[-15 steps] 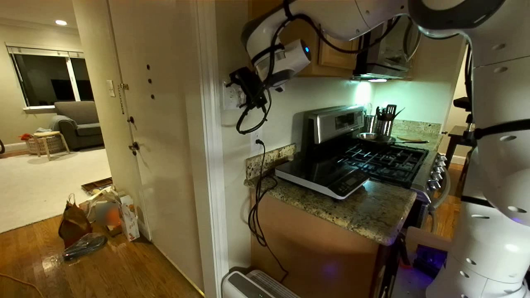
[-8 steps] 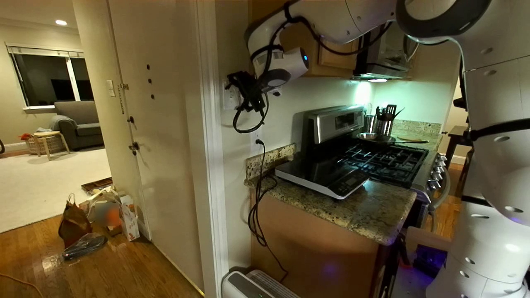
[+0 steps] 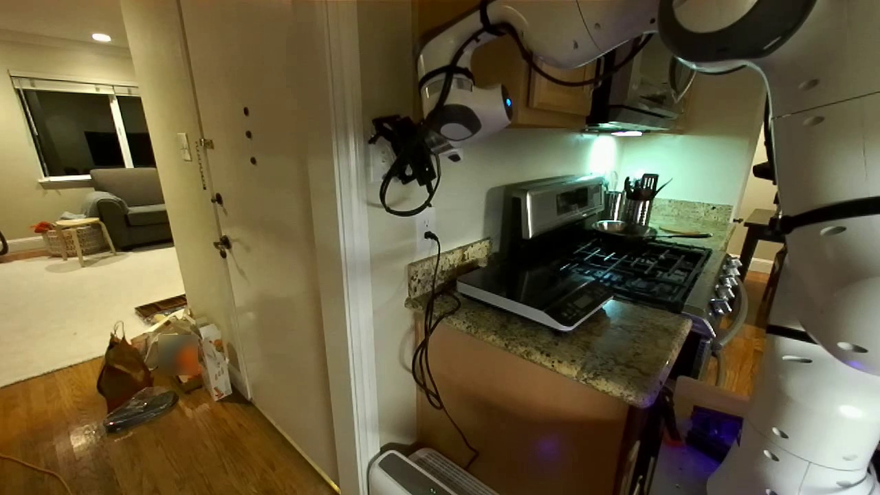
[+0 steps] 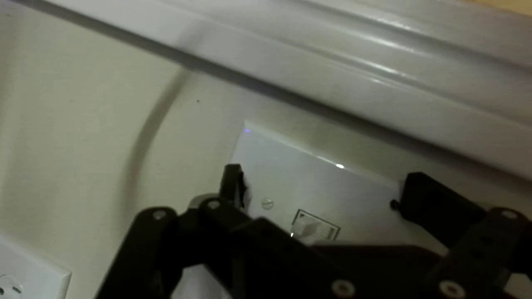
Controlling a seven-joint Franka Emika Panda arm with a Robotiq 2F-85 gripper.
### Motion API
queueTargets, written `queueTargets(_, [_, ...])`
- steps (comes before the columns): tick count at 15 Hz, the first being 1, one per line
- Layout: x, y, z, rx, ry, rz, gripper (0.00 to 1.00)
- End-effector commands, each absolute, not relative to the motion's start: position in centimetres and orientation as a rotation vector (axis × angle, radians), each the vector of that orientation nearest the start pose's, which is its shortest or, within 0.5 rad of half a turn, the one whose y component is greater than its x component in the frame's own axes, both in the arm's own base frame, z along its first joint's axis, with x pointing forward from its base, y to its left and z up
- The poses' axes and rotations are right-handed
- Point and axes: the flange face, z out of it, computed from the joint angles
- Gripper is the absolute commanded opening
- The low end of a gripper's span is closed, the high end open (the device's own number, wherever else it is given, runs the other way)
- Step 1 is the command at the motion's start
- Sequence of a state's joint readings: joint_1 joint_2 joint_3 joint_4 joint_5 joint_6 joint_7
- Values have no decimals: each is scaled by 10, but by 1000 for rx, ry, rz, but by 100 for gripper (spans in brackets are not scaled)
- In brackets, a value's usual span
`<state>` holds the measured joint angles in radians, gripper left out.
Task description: Turn on the left switch
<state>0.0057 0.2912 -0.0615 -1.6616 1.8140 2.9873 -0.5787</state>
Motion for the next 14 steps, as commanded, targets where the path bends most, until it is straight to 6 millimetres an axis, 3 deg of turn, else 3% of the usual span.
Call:
queueTargets(1, [651, -98, 506, -1726, 1073, -1177, 100])
queueTargets(10, [644, -97, 516, -1770, 1050, -1237, 100])
queueTargets(14, [641, -98, 500, -1808, 1096, -1211, 100])
